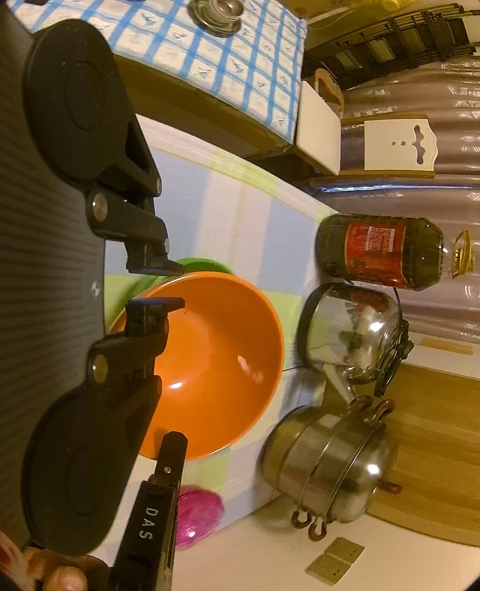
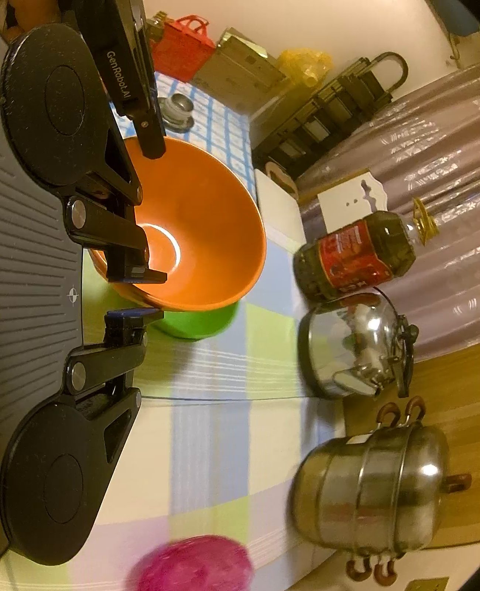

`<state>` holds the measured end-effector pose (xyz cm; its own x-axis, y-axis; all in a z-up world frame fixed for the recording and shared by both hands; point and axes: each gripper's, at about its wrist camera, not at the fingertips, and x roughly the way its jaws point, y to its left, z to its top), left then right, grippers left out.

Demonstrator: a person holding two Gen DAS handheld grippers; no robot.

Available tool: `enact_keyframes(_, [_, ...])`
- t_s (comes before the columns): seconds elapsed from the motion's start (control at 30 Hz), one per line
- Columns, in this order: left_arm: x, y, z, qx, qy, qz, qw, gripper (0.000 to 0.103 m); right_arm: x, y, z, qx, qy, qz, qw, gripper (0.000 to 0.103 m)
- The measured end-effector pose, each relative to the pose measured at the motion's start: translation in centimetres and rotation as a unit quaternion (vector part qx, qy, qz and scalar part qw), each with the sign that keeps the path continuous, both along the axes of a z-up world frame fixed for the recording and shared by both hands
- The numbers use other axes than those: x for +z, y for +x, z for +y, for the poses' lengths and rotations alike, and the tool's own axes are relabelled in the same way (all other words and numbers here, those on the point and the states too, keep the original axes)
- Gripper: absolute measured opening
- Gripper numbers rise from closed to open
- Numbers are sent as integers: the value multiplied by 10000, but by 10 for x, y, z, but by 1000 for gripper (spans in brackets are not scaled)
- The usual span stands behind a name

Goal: Organize plates and bowls
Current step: 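Lift the orange bowl with both grippers and carry it over the green bowls, then lower the orange bowl into the green bowls and open both grippers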

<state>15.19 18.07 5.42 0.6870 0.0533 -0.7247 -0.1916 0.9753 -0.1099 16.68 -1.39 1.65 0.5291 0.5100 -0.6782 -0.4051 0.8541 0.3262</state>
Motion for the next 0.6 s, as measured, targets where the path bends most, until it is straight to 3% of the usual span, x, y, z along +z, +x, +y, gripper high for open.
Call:
enact_keyframes(0.27, [-24, 58, 18, -54, -77, 204, 9997, 10, -21, 60, 22, 16, -234, 100, 9997, 13])
enact_keyframes(0.6, [-59, 76, 22, -66, -26, 509, 9987, 10, -57, 89, 31, 136, -484, 361, 9981, 13])
